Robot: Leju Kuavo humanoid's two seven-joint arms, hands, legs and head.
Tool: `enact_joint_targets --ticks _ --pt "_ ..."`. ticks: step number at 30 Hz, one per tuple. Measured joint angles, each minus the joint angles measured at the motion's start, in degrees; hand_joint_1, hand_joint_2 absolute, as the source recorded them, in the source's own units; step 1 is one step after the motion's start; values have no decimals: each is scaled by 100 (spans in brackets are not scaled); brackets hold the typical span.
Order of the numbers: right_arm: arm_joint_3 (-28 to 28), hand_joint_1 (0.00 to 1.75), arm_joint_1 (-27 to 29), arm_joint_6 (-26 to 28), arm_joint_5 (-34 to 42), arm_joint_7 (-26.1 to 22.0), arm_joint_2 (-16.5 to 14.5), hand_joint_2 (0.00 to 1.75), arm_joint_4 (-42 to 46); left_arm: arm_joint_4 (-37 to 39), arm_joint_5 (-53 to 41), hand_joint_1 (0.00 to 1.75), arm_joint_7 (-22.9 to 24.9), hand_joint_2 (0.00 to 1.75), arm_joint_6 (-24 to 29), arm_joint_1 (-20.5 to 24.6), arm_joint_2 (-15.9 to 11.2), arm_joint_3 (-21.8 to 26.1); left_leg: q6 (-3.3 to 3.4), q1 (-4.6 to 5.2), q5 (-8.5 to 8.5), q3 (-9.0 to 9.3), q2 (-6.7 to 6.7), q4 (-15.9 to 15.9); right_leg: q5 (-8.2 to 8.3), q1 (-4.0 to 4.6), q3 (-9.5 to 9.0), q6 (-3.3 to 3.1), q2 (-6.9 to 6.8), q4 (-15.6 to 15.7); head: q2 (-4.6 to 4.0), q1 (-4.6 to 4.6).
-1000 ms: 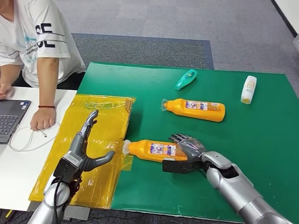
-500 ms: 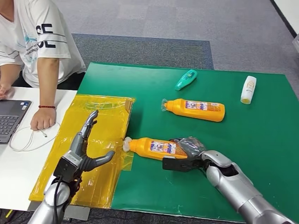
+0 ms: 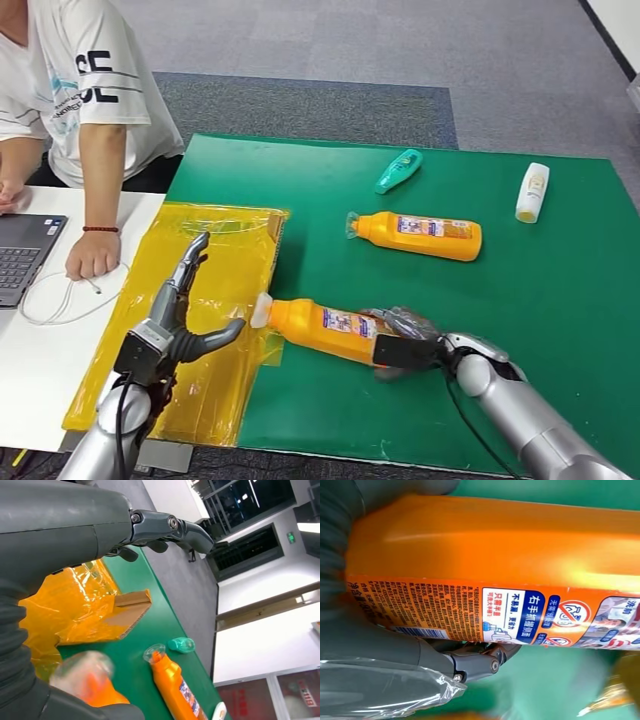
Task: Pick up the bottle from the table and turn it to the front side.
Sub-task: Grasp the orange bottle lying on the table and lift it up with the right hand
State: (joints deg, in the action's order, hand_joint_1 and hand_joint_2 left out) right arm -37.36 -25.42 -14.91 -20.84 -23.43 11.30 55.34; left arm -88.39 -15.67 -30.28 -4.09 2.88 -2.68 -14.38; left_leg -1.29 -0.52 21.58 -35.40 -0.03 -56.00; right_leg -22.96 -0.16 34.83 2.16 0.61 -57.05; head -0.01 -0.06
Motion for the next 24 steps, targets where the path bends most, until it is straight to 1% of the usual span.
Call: enact_joint_targets --ticks 2,3,7,12,17,21,24 --pt "173 175 147 -444 514 -540 113 175 -51 57 53 0 -73 175 -4 45 -18 -1 1 1 0 -8 -3 0 1 0 2 2 -2 0 0 1" --pt "252 175 217 -581 670 -711 159 175 -73 81 68 0 -93 175 -4 62 -26 -2 1 1 0 -13 -3 0 2 -1 5 3 -2 -1 0 1" --pt "483 175 362 -824 956 -970 271 175 -133 157 105 0 -114 175 -5 118 -42 -10 1 3 0 -18 0 0 3 -3 15 5 1 -1 0 1" --pt "837 175 572 -1505 1677 -1403 317 175 -141 193 162 0 -145 175 -10 137 -73 -16 1 2 1 -25 -1 0 2 -3 19 6 0 -1 -2 1" --pt "1308 175 767 -2089 2182 -1517 240 175 -98 197 197 0 -152 175 -33 139 -89 -20 1 1 1 -30 -3 0 -4 -2 20 7 -2 -2 -1 1" --pt "1700 175 934 -2528 2597 -1539 77 175 82 197 216 0 -148 175 -50 131 -96 -20 1 2 1 -30 -3 0 -4 -1 21 7 -1 -3 -1 1" --pt "1931 175 1070 -2735 2846 -1472 -62 175 348 197 233 0 -114 175 -93 119 -98 -20 1 2 1 -31 -3 0 -4 -1 22 8 -1 -3 -1 2"
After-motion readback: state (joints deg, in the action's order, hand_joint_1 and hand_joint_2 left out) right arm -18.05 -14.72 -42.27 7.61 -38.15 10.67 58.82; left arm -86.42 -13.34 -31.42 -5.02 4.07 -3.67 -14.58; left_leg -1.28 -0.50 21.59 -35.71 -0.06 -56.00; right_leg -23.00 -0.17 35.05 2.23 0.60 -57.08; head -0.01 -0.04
